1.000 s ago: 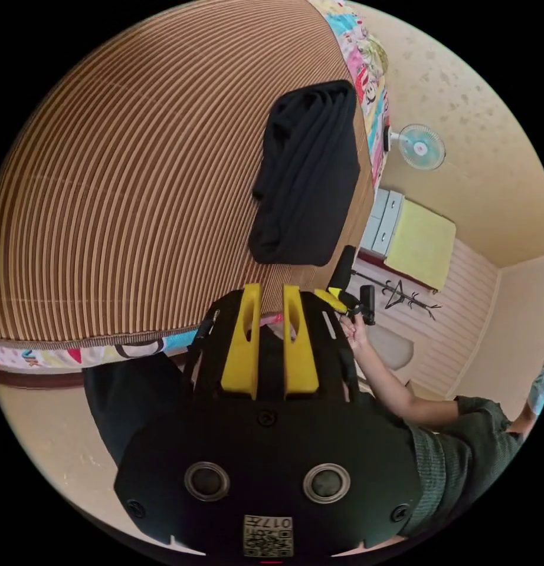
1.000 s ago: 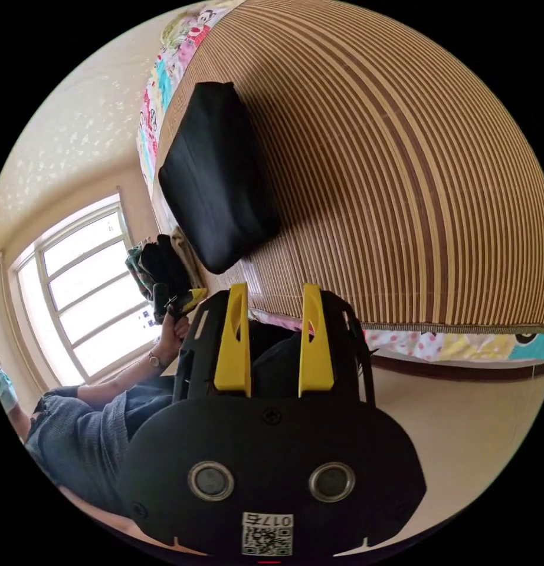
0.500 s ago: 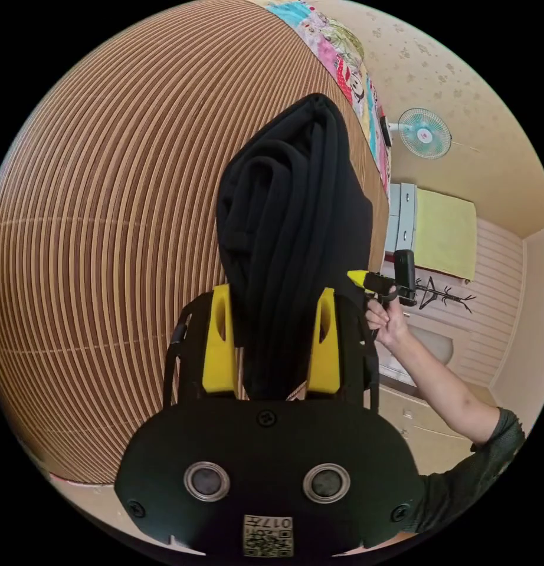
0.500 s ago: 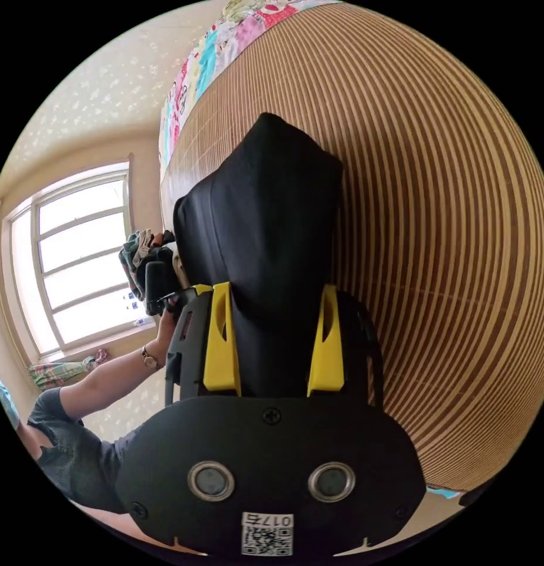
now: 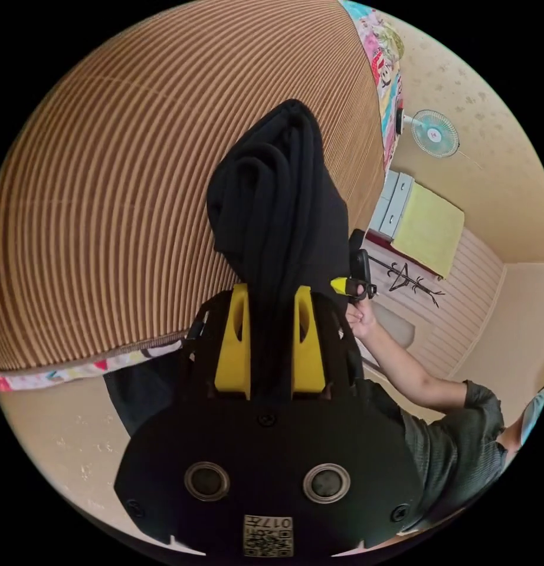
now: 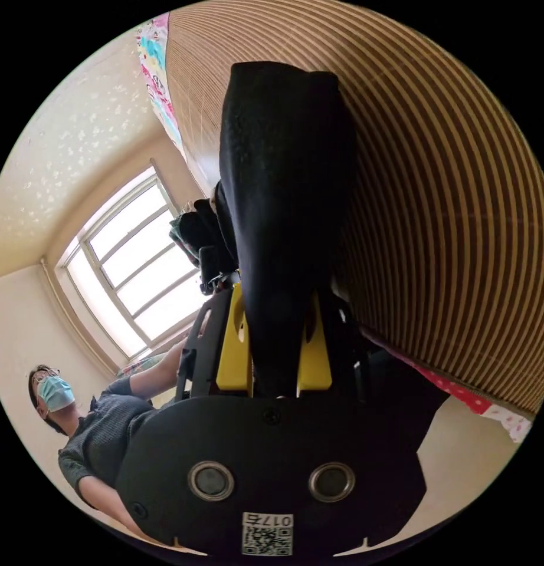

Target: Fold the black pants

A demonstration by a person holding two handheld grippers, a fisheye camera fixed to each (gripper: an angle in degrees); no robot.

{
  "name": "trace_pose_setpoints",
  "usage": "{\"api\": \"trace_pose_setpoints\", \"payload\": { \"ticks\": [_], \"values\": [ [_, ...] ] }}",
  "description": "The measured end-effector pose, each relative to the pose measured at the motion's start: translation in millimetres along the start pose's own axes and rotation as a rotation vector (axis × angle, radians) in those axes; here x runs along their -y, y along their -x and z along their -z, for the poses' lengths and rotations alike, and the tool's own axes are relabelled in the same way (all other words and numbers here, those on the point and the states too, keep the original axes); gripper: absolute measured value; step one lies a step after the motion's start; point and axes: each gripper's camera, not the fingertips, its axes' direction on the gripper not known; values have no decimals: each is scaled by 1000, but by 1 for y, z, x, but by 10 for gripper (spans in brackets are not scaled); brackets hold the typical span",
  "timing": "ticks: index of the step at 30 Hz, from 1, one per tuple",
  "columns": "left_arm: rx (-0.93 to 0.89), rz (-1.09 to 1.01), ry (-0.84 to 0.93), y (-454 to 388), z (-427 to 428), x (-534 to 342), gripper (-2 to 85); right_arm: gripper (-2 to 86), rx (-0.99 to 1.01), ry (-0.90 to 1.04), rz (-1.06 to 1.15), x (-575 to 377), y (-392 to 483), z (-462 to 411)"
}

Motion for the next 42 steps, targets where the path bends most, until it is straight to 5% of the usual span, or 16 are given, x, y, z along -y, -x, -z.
{"api": "trace_pose_setpoints", "payload": {
  "ticks": [6, 14, 18, 21, 24, 27, 29, 35, 38, 40, 42],
  "values": [
    [-31, 31, -303, -16, 126, -126, 98, 84, 80, 135, 134, -40, 108, -104],
    [5, -197, -665, -97, 354, -281, 100, 84, 50, 202, 571, -73, 404, -249],
    [292, -261, -779, -137, 455, -332, 111, 91, 6, 140, 654, -83, 501, -321],
    [478, -101, -793, -108, 487, -325, 114, 95, -208, 119, 643, -69, 538, -381],
    [341, 195, -884, -44, 493, -338, 63, 57, -374, 210, 387, -47, 513, -405],
    [-1, 96, -1051, -16, 471, -379, 15, 23, -346, 151, 289, -59, 473, -352],
    [-69, 51, -1117, -15, 452, -398, 6, 12, -295, 114, 137, -75, 423, -278],
    [43, -67, -1119, -64, 437, -401, 32, 5, -121, -322, -182, -233, 307, -19],
    [279, -125, -1023, -95, 427, -362, 11, 4, -52, -565, -310, -367, 272, 72],
    [521, -44, -748, -78, 383, -289, -1, 4, 63, -784, -393, -457, 255, 101],
    [494, -82, -817, -55, 355, -279, -4, 3, 302, -1037, -453, -545, 234, 103]
  ]
}}
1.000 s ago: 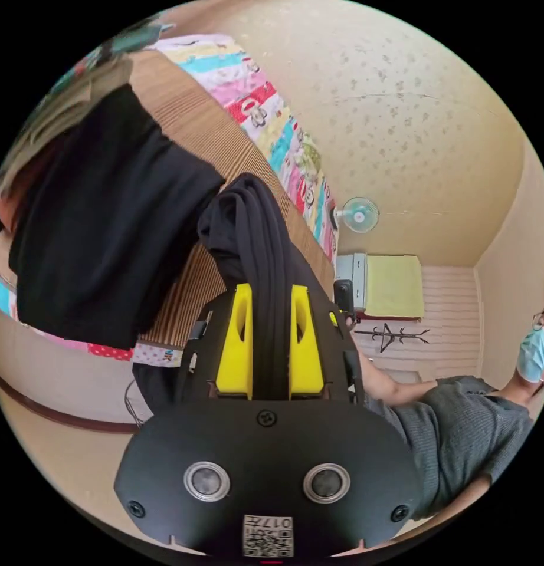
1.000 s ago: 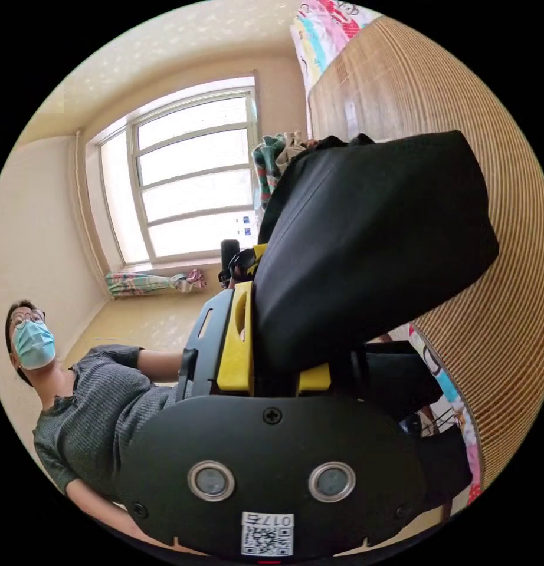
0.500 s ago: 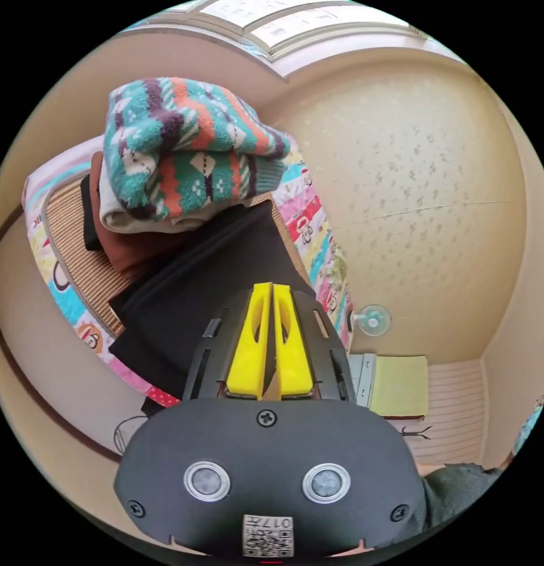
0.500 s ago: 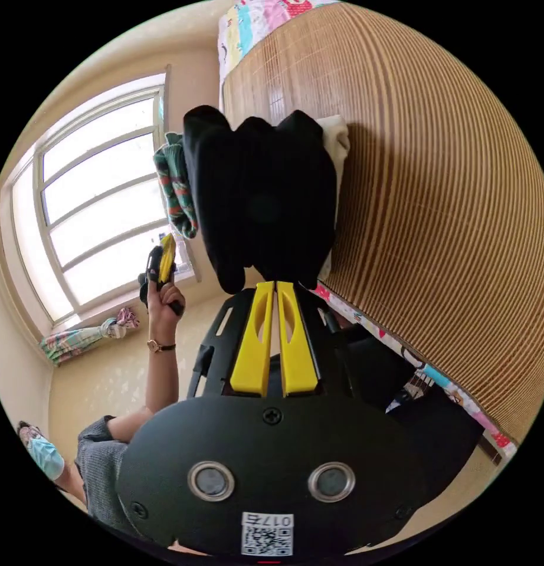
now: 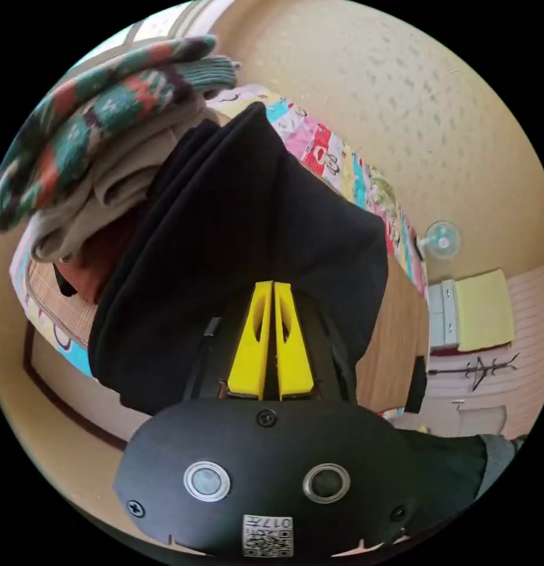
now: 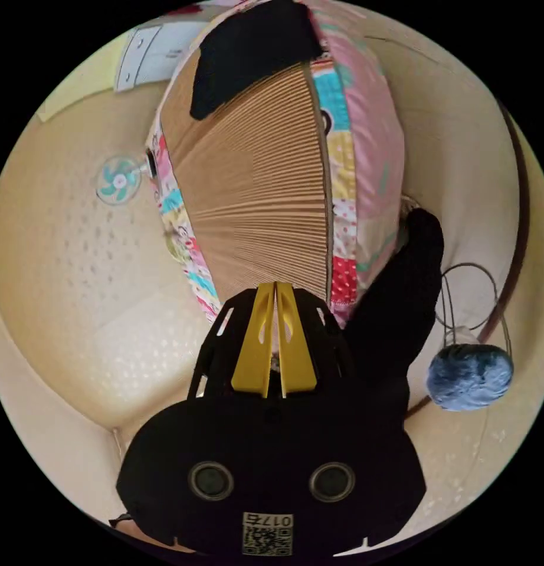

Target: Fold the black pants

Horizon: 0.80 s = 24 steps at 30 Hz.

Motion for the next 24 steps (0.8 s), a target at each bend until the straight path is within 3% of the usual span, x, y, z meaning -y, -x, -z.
{"api": "trace_pose_setpoints", "payload": {
  "ticks": [2, 4, 6, 9, 12, 16, 18, 20, 22, 24],
  "values": [
    [-149, 130, -77, 24, -6, -14, -6, 3, 361, -240, -160, -54, -53, 64],
    [-341, 362, -81, 53, -14, -18, -7, 3, 556, -387, -252, -98, -86, 86],
    [-357, 360, -88, 51, -14, -20, -8, 3, 657, -489, -346, -139, -108, 96],
    [-265, 247, -80, 30, -10, -24, -9, 3, 707, -552, -485, -189, -126, 102],
    [-172, 262, -69, 5, -3, -30, -9, 3, 733, -602, -560, -211, -121, 113],
    [148, 159, -100, -92, 9, -57, -9, 3, 981, -728, -571, -210, -95, 132],
    [166, 59, -101, -143, -1, -77, -9, 3, 1021, -754, -564, -199, -77, 149],
    [152, -64, -41, -195, -28, -102, -10, 3, 1003, -739, -513, -174, -50, 180],
    [150, -275, 225, -264, -97, -134, -10, 3, 958, -696, -450, -149, -30, 205],
    [292, -387, 407, -306, -150, -167, -10, 3, 895, -639, -374, -122, -7, 228]
  ]
}}
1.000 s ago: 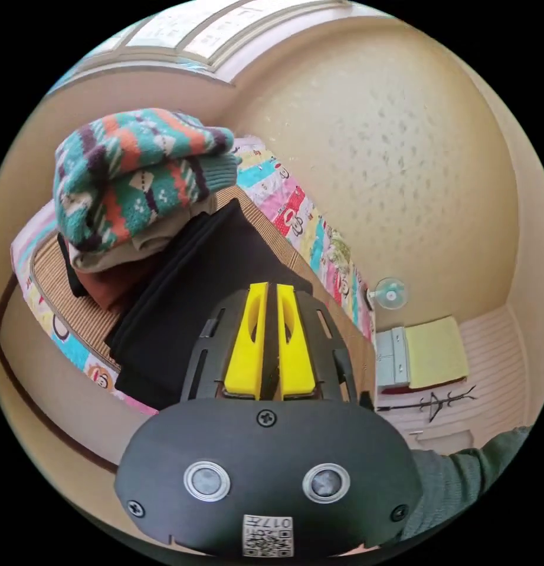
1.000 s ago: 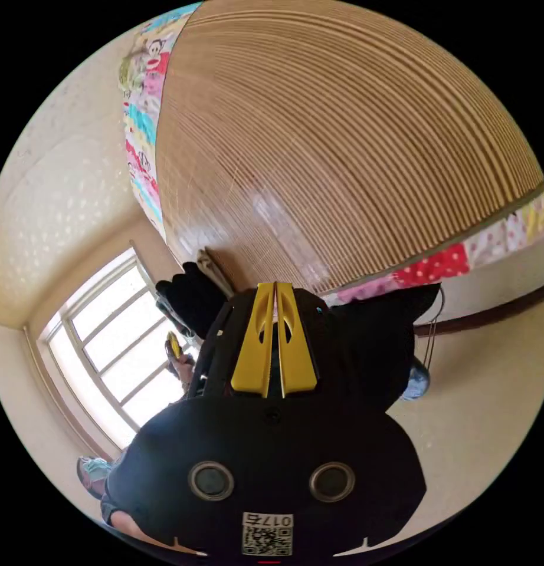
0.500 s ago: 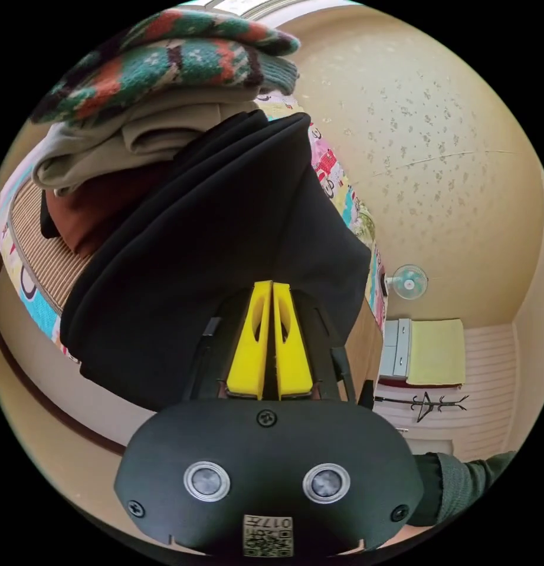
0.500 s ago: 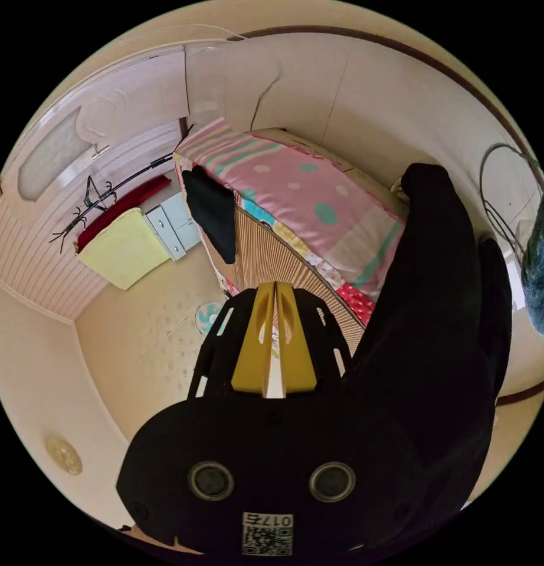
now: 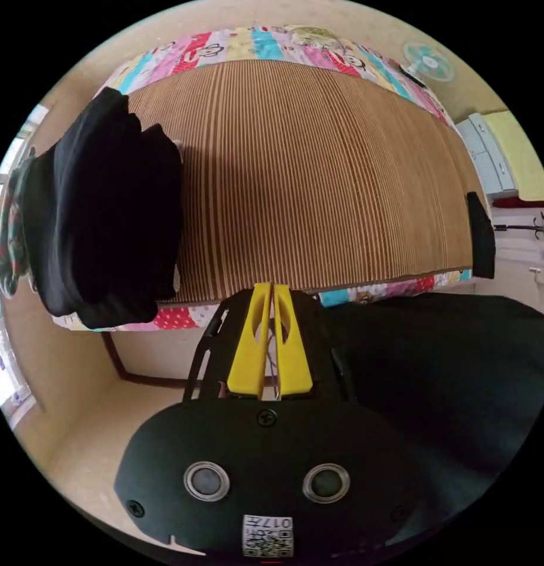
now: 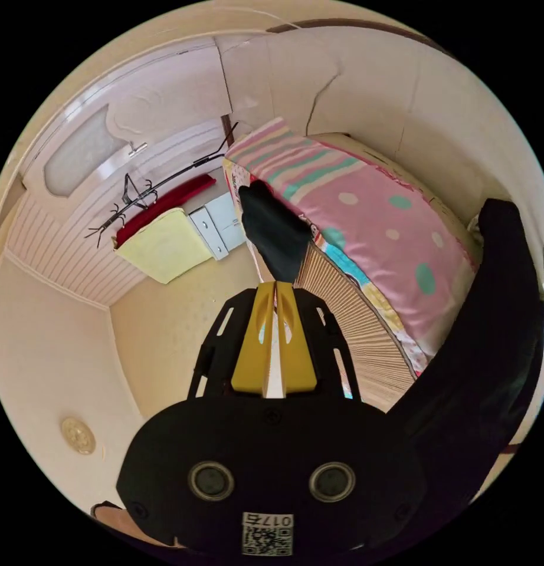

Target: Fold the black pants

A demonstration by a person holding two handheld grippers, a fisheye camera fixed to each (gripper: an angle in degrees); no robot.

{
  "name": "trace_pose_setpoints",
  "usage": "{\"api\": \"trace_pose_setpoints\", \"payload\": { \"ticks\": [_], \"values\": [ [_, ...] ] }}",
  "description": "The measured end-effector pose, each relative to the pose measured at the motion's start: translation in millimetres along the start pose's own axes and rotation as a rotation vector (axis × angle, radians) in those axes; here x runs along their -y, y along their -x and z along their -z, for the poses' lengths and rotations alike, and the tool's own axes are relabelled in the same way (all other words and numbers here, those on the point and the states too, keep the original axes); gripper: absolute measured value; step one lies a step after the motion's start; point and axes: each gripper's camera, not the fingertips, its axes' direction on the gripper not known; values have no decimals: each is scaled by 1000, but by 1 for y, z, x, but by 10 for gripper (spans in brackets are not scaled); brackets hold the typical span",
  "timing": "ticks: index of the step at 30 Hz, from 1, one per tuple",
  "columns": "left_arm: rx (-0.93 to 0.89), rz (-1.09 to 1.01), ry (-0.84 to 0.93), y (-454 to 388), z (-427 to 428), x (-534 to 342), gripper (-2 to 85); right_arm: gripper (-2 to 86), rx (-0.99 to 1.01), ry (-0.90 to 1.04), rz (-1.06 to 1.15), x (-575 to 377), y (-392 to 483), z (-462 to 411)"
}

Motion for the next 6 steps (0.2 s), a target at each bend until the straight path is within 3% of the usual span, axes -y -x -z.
{"api": "trace_pose_setpoints", "payload": {
  "ticks": [3, 6],
  "values": [
    [178, -21, 160, -57, -52, -9, -10, 4, -132, 124, 80, 17, 43, -36],
    [60, 132, 296, -58, -96, -20, -10, 5, -202, 189, 72, 28, 62, -71]
  ]
}}
